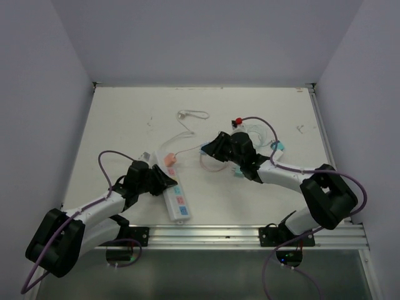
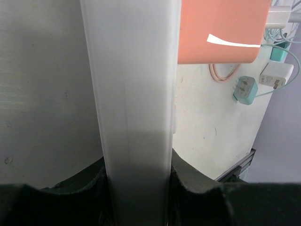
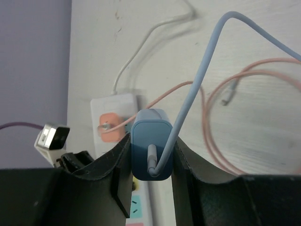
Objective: Pull the plug off the socket
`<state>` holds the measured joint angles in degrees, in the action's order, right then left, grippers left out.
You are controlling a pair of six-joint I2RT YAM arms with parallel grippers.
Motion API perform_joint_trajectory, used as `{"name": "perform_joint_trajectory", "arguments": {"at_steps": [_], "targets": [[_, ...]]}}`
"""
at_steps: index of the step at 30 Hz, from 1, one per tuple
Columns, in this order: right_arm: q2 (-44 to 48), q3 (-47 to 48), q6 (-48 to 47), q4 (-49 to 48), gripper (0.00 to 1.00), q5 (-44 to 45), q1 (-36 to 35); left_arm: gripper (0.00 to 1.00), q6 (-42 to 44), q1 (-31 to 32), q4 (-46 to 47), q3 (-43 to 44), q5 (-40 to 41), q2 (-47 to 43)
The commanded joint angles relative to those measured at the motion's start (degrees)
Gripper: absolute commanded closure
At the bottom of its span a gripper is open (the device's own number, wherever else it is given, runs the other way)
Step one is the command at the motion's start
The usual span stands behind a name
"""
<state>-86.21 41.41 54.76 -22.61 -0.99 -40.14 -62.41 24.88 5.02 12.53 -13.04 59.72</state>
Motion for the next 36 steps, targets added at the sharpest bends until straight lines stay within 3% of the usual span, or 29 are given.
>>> {"name": "perform_joint_trajectory", "arguments": {"at_steps": [1, 9, 13, 18, 21, 22, 24, 25, 28, 31, 36], "targets": [[5.1, -2.9, -1.2, 0.7, 1.0, -0.3, 5.0, 1.0, 2.5, -0.3, -4.9, 1.0, 3.5, 0.0], [8.6, -5.3, -6.1, 6.6, 1.0, -3.7, 18.5, 1.0, 4.1, -0.3, -4.9, 2.1, 2.5, 0.6], [3.4, -4.1, -6.2, 5.2, 1.0, -8.0, 23.3, 1.0, 4.8, -0.2, -4.9, 2.4, 1.8, 0.2], [-3.3, -0.5, -6.6, 4.1, 0.98, -10.3, 24.1, 1.0, 5.6, -0.3, -4.9, 2.5, 0.8, -0.1], [-5.5, 1.0, -6.3, 4.1, 0.83, -10.3, 24.4, 1.0, 6.0, -0.3, -4.9, 2.4, 0.4, -0.5], [-5.5, 1.0, -6.3, 4.2, 0.72, -9.9, 24.5, 1.0, 6.2, -0.3, -6.8, 2.5, 0.3, -0.7], [-5.6, 1.3, -6.8, 5.5, 0.6, -9.3, 24.8, 1.0, 6.4, -0.3, -7.1, 2.5, 0.4, -0.8], [-5.5, 1.5, -7.0, 6.2, 0.49, -8.9, 24.9, 1.0, 6.5, -0.3, -7.0, 2.4, 0.3, -0.9], [-4.1, 1.4, -8.0, 8.8, 0.32, -8.0, 25.4, 1.0, 6.8, -0.2, -7.0, 2.3, 0.0, -0.8], [-1.9, 1.6, -9.7, 12.5, 0.19, -7.3, 25.4, 1.0, 6.8, -0.3, -6.9, 2.3, -0.1, -0.7], [3.7, 2.7, -12.6, 21.2, 0.11, -1.7, 25.4, 1.0, 7.1, -0.3, -6.7, 2.3, -0.4, -0.9]]}}
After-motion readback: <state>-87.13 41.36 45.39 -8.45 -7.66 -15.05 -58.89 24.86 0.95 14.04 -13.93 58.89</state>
